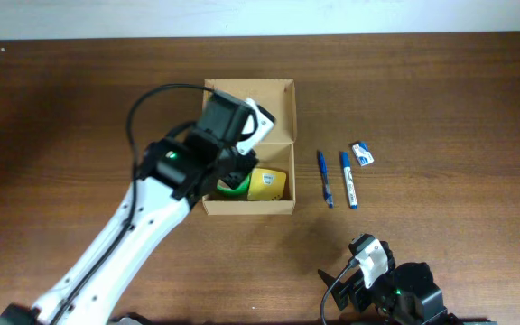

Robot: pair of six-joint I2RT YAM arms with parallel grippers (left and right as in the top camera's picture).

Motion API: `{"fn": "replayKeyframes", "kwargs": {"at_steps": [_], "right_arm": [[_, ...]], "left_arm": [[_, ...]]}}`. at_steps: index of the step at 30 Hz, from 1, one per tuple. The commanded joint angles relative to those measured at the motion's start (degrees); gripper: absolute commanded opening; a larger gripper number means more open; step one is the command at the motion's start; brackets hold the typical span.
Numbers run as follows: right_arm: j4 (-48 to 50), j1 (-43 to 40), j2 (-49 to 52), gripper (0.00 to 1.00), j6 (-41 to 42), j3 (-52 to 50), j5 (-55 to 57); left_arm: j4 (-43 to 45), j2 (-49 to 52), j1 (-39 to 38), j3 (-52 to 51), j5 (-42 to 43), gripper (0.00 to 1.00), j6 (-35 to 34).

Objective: Pack container
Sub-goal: 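Carry the red stapler into the box beside the tape roll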

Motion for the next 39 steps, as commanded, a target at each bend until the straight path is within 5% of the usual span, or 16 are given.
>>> {"fn": "replayKeyframes", "kwargs": {"at_steps": [1, 23, 39], "right_arm": [[0.2, 0.4, -0.7, 0.99, 0.5, -0.4, -0.3], [0.2, 0.4, -0.7, 0.99, 0.4, -0.4, -0.3], [0.2, 0.4, -0.7, 0.99, 0.5, -0.4, -0.3]], "left_arm": [[0.4, 3.8, -0.2, 1.1, 4.7, 0.02, 12.5], [0.7, 8.5, -0.3, 1.1, 4.9, 0.01, 32.4], [-2.4, 14.4, -0.2, 1.1, 4.9, 0.02, 32.6]]}}
